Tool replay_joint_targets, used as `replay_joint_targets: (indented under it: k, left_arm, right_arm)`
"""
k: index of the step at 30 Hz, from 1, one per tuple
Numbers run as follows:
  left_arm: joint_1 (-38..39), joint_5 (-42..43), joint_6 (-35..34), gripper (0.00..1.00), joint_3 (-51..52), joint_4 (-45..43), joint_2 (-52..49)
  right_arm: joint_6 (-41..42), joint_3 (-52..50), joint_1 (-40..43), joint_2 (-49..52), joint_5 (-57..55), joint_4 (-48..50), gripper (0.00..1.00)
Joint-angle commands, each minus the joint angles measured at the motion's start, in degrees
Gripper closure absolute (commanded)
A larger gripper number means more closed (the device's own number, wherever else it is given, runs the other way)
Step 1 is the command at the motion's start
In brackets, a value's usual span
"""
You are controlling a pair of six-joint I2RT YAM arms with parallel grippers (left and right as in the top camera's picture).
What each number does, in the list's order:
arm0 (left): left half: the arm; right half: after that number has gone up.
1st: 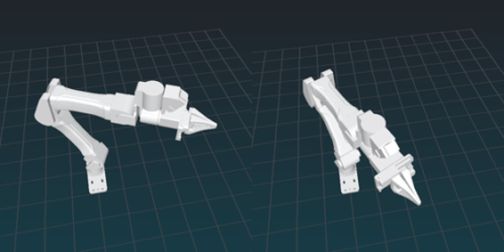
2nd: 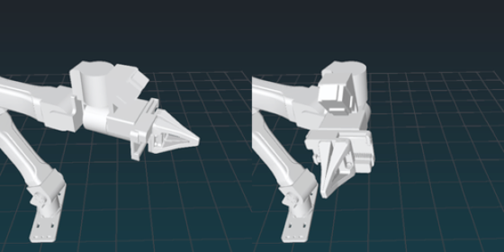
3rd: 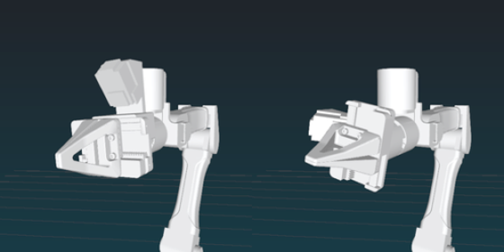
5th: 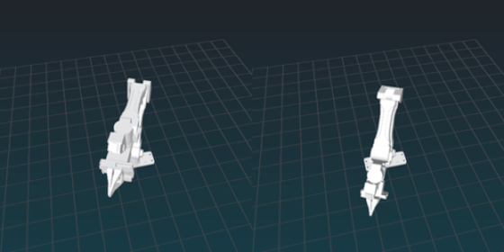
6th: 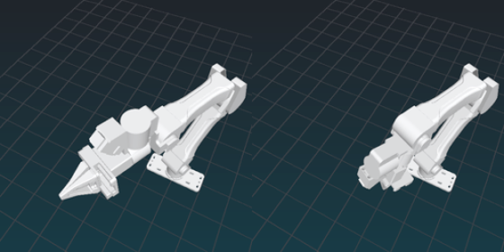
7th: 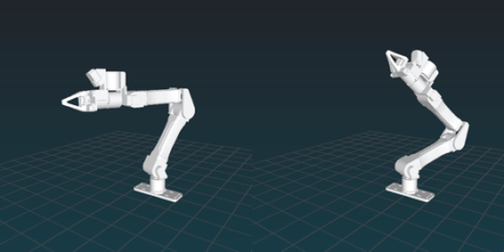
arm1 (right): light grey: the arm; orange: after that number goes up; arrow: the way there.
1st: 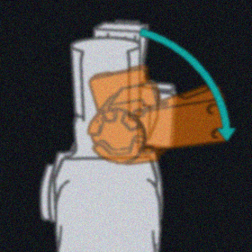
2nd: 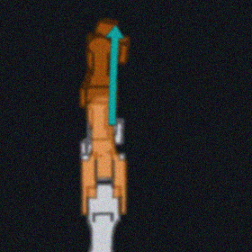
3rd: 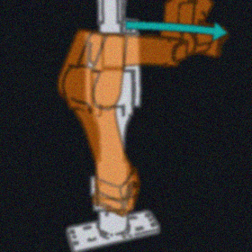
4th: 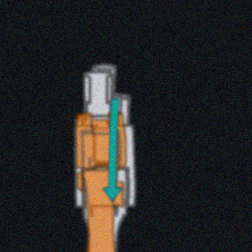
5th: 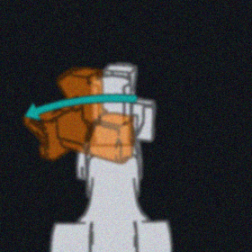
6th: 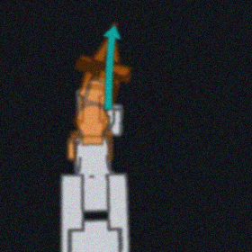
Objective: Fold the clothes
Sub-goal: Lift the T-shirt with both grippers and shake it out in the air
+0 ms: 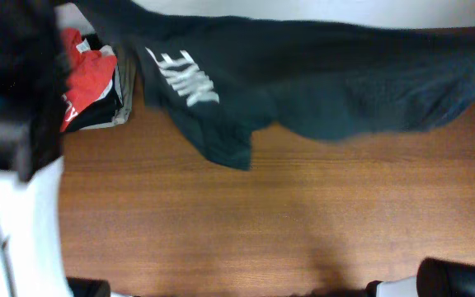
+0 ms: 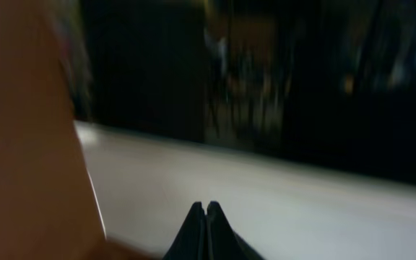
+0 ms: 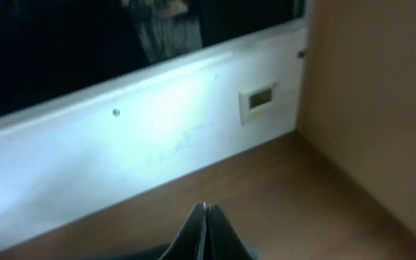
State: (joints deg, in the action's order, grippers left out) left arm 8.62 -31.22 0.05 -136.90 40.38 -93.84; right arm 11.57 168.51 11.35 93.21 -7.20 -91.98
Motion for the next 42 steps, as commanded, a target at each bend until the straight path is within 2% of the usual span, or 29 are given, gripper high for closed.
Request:
replay_joint_targets:
  k: [1, 4, 10, 13, 18, 22, 24, 27, 29, 30, 32, 35, 37, 38, 40, 42]
  left_arm:
    - [-1.60, 0.46, -0.02, 0.99, -4.57, 8.76, 0.09]
    - [-1.66, 3.85, -5.84, 0.99, -4.46, 21.88, -1.81]
    - [-1.66, 3.82, -13.00, 0.99, -4.46, 35.34, -6.51]
    - [-1.66, 3.82, -13.53, 0.99, -4.48, 37.33, -6.71]
    - [-1.66, 4.28, -13.53, 0.99, -4.50, 39.08, -4.72]
    - [-1.66, 12.20, -13.49, 0.99, -4.55, 40.24, -1.88]
    - [-1.66, 16.57, -13.51, 0.99, -4.13, 40.06, -2.80]
    - [-1.66, 17.44, -13.53, 0.99, -1.68, 39.08, -7.02]
    - [-1.66, 18.84, -13.53, 0.99, -0.13, 35.43, -11.52]
    - [-1.66, 19.06, -13.53, 0.99, 0.44, 31.74, -14.05]
    - [-1.68, 18.78, -13.27, 0.99, 0.61, 15.80, -21.86]
    - [-1.66, 17.97, -8.94, 0.99, -0.42, 3.48, -24.20]
    - [-1.68, 11.74, -4.04, 0.99, -7.89, -0.42, -23.21]
    - [-2.05, 9.05, -3.28, 0.99, -13.73, 0.55, -22.45]
    - [-3.28, 10.38, -3.21, 0.99, -25.79, 6.36, -20.24]
    - [-4.31, 12.39, -3.23, 0.99, -32.76, 10.01, -18.53]
  right_arm:
    - [-0.76, 2.93, 1.64, 0.61, 3.65, -5.35, 0.96]
    - [0.04, -1.40, 1.64, -0.09, 7.78, -5.35, 0.96]
    - [1.20, -17.29, 1.64, -2.97, 8.50, -5.33, 0.96]
    - [1.88, -22.82, 1.90, -4.00, 8.44, -5.33, 0.96]
    - [2.38, -22.47, 1.95, -4.74, 7.91, -4.70, 0.96]
    - [2.38, -22.03, 1.79, -5.97, 8.15, -4.74, 0.96]
    - [2.38, -22.45, 1.79, -4.66, 8.33, -4.74, 0.96]
    - [2.38, -24.30, 1.79, -0.63, 10.73, -4.68, 0.96]
    - [2.16, -25.18, 1.79, 3.04, 13.05, -3.52, 0.96]
    - [2.16, -25.27, 1.70, 5.20, 13.64, -1.49, 0.96]
    - [2.19, -25.24, 0.44, 10.56, 16.57, 8.90, 0.96]
    - [2.23, -24.70, 0.11, 11.67, 19.50, 16.52, 0.96]
    - [2.23, -19.17, 2.82, 9.99, 19.47, 18.88, 0.96]
    - [2.23, -15.56, 4.66, 9.18, 19.47, 18.12, 0.96]
    - [2.21, -7.54, 9.64, 7.23, 19.45, 13.99, 0.96]
    - [2.21, -3.02, 13.40, 5.99, 19.47, 10.54, 0.96]
